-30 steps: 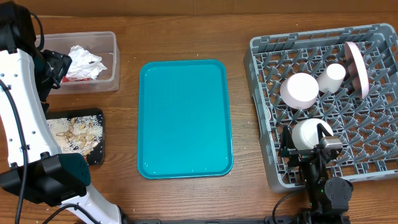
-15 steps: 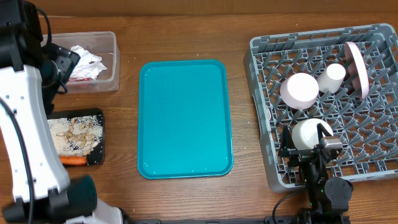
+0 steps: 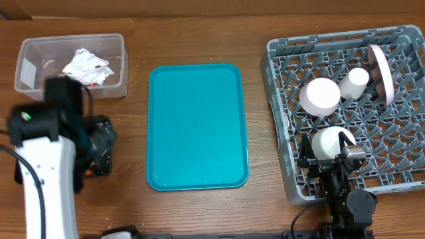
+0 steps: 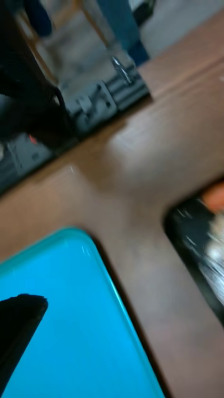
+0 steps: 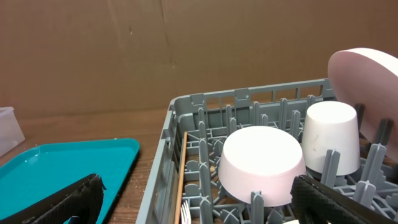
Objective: Sort waste into correct bins and load items into the dishwasher rack
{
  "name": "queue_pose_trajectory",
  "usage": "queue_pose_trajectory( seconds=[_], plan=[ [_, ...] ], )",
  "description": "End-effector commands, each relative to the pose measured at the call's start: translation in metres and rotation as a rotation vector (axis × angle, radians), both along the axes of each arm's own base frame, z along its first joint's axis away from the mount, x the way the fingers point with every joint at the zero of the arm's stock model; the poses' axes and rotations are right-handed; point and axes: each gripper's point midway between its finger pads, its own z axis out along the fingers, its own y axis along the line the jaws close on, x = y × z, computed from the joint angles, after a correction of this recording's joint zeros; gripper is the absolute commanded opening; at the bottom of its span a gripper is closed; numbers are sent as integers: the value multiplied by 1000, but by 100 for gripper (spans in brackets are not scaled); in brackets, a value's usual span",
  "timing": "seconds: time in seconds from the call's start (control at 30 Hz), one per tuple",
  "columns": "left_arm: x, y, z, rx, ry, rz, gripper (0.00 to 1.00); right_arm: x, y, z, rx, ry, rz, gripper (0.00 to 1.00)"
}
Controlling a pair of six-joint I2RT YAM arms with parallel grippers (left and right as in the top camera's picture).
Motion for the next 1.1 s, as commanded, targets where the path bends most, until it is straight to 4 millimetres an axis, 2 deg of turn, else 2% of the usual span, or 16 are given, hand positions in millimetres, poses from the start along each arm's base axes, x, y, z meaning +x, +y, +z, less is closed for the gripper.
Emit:
queue_pose_trajectory(
  seconds=[0.0, 0.1, 0.17, 0.27, 0.37, 0.47, 0.57, 0.87, 1.07],
  plan=[
    [-30, -9, -14, 18, 23, -41, 100, 0, -3, -1, -1, -5, -16, 100],
    [-50, -18, -28, 0, 46, -89, 100, 0, -3, -1, -1, -5, -16, 100],
    [-47, -19, -32, 6, -8, -81, 100, 0, -3, -1, -1, -5, -16, 100],
    [-10, -27, -35, 27, -243, -211, 100, 0, -3, -1, -1, -5, -16, 100],
    [52, -52, -15, 107, -641, -570, 100, 0, -3, -1, -1, -5, -16, 100],
    [75, -82, 5, 174, -920, -861, 100, 0, -3, -1, -1, -5, -16, 100],
    [77, -93, 8, 229, -1103, -967, 100, 0, -3, -1, -1, -5, -16, 100],
    [78, -75, -2, 399, -1384, -864, 100, 0, -3, -1, -1, -5, -16, 100],
    [76, -72, -8, 483, -1495, -862, 100, 0, -3, -1, -1, -5, -16, 100]
  ],
)
